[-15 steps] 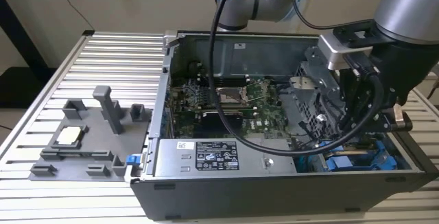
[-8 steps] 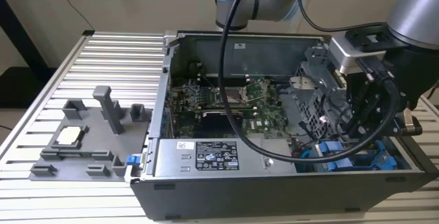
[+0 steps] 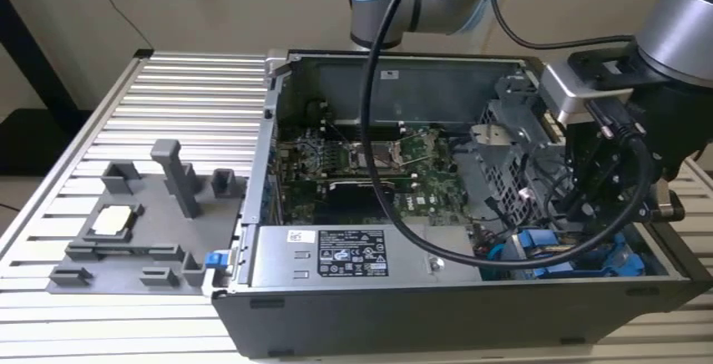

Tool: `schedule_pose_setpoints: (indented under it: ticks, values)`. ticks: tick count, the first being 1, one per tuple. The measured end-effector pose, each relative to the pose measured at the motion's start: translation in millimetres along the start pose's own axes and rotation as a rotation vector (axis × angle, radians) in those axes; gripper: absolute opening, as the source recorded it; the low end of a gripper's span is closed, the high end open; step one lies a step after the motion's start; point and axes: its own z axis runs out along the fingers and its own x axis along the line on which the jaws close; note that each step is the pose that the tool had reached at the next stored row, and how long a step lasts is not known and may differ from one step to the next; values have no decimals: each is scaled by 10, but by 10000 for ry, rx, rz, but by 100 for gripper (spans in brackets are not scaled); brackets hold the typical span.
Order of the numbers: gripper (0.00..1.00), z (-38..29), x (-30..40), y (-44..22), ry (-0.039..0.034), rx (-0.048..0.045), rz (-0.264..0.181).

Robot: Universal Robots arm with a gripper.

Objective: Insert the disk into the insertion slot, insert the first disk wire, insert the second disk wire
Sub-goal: 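Insert the second disk wire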

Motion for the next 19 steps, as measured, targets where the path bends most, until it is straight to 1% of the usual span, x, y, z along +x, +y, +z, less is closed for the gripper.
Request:
schedule_pose_setpoints:
  ticks: [2, 6, 8, 13, 16, 19]
  values:
    - [16, 11, 5, -16, -2, -73, 4]
    - [16, 44, 18, -33, 0, -153, 35]
    - [16, 60, 22, -36, 2, -170, 77]
    - [16, 92, 29, -44, 16, -170, 273]
    - [16, 100, 31, -64, 16, -255, 291]
    - [16, 111, 39, -81, 17, -283, 315]
